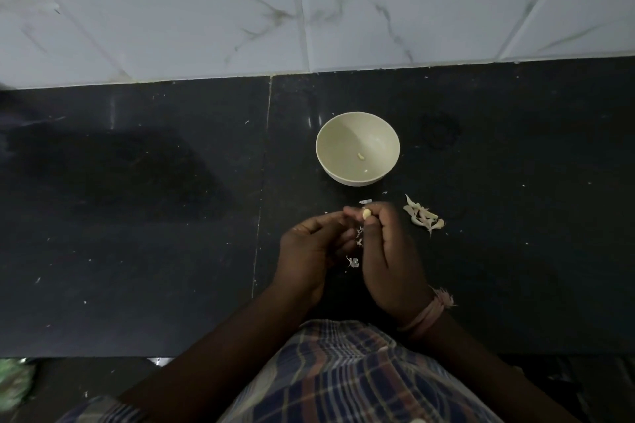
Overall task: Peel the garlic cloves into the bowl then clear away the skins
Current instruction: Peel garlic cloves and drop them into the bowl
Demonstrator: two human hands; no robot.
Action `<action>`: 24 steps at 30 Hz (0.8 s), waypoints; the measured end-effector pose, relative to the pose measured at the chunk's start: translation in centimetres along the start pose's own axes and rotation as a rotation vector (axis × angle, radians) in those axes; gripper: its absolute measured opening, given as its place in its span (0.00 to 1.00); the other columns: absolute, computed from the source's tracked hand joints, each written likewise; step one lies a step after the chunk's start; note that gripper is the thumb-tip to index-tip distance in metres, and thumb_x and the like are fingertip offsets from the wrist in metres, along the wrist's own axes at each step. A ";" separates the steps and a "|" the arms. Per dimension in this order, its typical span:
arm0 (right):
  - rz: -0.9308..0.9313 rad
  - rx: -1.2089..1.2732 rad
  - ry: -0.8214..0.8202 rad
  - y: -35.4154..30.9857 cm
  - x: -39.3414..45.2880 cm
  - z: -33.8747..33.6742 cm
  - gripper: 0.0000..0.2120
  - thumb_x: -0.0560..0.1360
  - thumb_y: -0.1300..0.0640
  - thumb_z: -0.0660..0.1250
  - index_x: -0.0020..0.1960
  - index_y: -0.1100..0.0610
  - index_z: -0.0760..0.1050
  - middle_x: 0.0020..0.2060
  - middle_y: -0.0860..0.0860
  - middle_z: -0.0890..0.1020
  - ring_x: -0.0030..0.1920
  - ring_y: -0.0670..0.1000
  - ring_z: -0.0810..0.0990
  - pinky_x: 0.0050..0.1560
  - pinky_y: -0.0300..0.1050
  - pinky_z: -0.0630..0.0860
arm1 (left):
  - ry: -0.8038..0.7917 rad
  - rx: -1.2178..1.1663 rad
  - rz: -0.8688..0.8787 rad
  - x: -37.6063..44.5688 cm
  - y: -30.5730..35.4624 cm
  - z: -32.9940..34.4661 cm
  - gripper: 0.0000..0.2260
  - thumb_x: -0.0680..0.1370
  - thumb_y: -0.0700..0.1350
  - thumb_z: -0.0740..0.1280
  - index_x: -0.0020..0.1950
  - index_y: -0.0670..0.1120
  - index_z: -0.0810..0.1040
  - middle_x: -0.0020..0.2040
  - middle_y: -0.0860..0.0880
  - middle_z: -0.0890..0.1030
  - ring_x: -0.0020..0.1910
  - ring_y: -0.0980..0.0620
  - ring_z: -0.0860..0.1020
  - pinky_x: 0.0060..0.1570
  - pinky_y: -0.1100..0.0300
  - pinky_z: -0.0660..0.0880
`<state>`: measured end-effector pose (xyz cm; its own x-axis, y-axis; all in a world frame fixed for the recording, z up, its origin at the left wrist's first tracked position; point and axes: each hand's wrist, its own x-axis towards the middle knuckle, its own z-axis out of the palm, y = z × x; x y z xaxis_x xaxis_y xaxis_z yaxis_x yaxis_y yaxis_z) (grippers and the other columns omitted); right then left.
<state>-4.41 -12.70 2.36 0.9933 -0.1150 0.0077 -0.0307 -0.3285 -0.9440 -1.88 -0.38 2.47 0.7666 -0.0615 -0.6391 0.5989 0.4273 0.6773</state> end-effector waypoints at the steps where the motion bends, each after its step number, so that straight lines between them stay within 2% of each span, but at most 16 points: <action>1: 0.023 0.011 0.032 0.2 0.1 0.0 0.10 0.85 0.56 0.55 0.59 0.55 0.74 0.55 0.44 0.83 0.56 0.41 0.82 0.57 0.45 0.78 | 0.030 0.033 0.017 0.1 -0.1 -0.1 0.09 0.78 0.37 0.71 0.55 0.34 0.82 0.46 0.37 0.85 0.39 0.52 0.83 0.42 0.60 0.83; 3: 0.032 0.022 0.083 0.5 0.2 -0.2 0.10 0.84 0.54 0.55 0.57 0.54 0.74 0.52 0.45 0.84 0.54 0.42 0.83 0.55 0.45 0.79 | 0.099 0.122 0.060 0.4 -0.1 -0.3 0.14 0.71 0.45 0.78 0.48 0.36 0.82 0.37 0.40 0.83 0.33 0.51 0.80 0.37 0.57 0.80; 5: 0.022 0.022 0.102 0.3 0.2 -0.3 0.11 0.83 0.52 0.55 0.56 0.54 0.74 0.50 0.45 0.84 0.53 0.43 0.83 0.54 0.44 0.79 | 0.125 0.244 0.066 0.6 -0.1 -0.6 0.17 0.66 0.51 0.81 0.43 0.40 0.81 0.35 0.42 0.82 0.34 0.47 0.80 0.41 0.51 0.79; 6: 0.022 0.023 0.101 0.2 0.2 -0.2 0.11 0.83 0.52 0.55 0.56 0.54 0.74 0.49 0.44 0.84 0.52 0.43 0.83 0.53 0.44 0.79 | 0.119 0.291 0.063 0.6 -0.2 -0.6 0.14 0.68 0.49 0.80 0.43 0.41 0.81 0.36 0.41 0.83 0.35 0.47 0.81 0.44 0.48 0.80; 8: 0.030 -0.003 0.098 0.3 0.2 -0.2 0.11 0.82 0.52 0.55 0.55 0.53 0.75 0.48 0.43 0.83 0.51 0.43 0.83 0.52 0.46 0.79 | 0.073 0.320 0.060 0.3 -0.6 -0.4 0.02 0.76 0.39 0.74 0.47 0.41 0.85 0.42 0.40 0.86 0.42 0.45 0.83 0.51 0.47 0.81; 10: 0.048 -0.049 0.097 0.6 0.2 -0.2 0.09 0.83 0.53 0.57 0.55 0.53 0.76 0.48 0.43 0.83 0.50 0.42 0.82 0.52 0.48 0.79 | 0.033 0.360 0.051 0.4 -0.9 -0.4 0.14 0.79 0.29 0.64 0.53 0.43 0.86 0.48 0.41 0.87 0.51 0.42 0.85 0.56 0.48 0.81; 11: 0.053 -0.064 0.103 0.9 0.2 -0.3 0.08 0.83 0.55 0.60 0.55 0.53 0.77 0.48 0.44 0.83 0.49 0.42 0.82 0.52 0.48 0.80 | 0.009 0.361 0.060 0.4 -1.0 -0.4 0.16 0.78 0.28 0.62 0.55 0.43 0.85 0.50 0.42 0.87 0.54 0.41 0.85 0.56 0.48 0.81; 13: 0.054 -0.081 0.115 1.1 0.2 -0.4 0.05 0.82 0.57 0.64 0.54 0.50 0.78 0.48 0.45 0.84 0.49 0.41 0.82 0.51 0.46 0.80 | 0.002 0.344 0.100 0.4 -0.8 -0.2 0.14 0.78 0.30 0.66 0.58 0.44 0.84 0.53 0.42 0.86 0.55 0.41 0.85 0.54 0.48 0.82; 15: 0.054 -0.097 0.111 1.1 0.0 -0.6 0.06 0.81 0.57 0.67 0.55 0.49 0.79 0.48 0.45 0.84 0.49 0.40 0.82 0.52 0.43 0.80 | -0.035 0.309 0.120 0.2 -0.7 0.0 0.08 0.79 0.36 0.70 0.56 0.43 0.85 0.52 0.40 0.86 0.53 0.40 0.85 0.52 0.49 0.82; 17: 0.050 -0.120 0.111 1.1 -0.1 -0.7 0.06 0.80 0.57 0.68 0.55 0.52 0.81 0.49 0.44 0.84 0.50 0.41 0.82 0.53 0.45 0.80 | -0.057 0.282 0.141 -0.2 -0.7 0.3 0.08 0.81 0.37 0.67 0.54 0.42 0.86 0.50 0.39 0.86 0.52 0.40 0.85 0.50 0.49 0.83; 20: 0.021 -0.149 0.129 0.9 0.1 -0.8 0.08 0.79 0.57 0.70 0.58 0.54 0.83 0.50 0.46 0.85 0.52 0.43 0.83 0.55 0.48 0.80 | -0.089 0.192 0.151 -0.5 -1.1 0.4 0.09 0.81 0.35 0.66 0.58 0.39 0.84 0.53 0.36 0.85 0.55 0.35 0.83 0.57 0.43 0.80; 22: 0.001 -0.156 0.133 0.6 0.1 -1.0 0.09 0.79 0.59 0.70 0.59 0.55 0.83 0.51 0.46 0.85 0.52 0.42 0.83 0.54 0.43 0.80 | -0.097 0.149 0.151 -0.5 -1.2 0.3 0.09 0.80 0.35 0.67 0.58 0.39 0.84 0.54 0.35 0.85 0.55 0.37 0.83 0.59 0.42 0.78; 24: 0.028 -0.070 0.123 0.1 -0.1 -1.2 0.12 0.78 0.63 0.70 0.61 0.56 0.81 0.50 0.46 0.85 0.48 0.39 0.83 0.48 0.32 0.78 | -0.098 0.104 0.156 -0.6 -1.0 0.5 0.09 0.78 0.36 0.68 0.56 0.41 0.85 0.53 0.37 0.85 0.52 0.40 0.84 0.56 0.47 0.80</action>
<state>-4.60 -13.86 2.66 0.9710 -0.2378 0.0265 -0.0699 -0.3880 -0.9190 -2.80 -1.19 2.30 0.8678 -0.0916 -0.4883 0.4878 0.3434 0.8026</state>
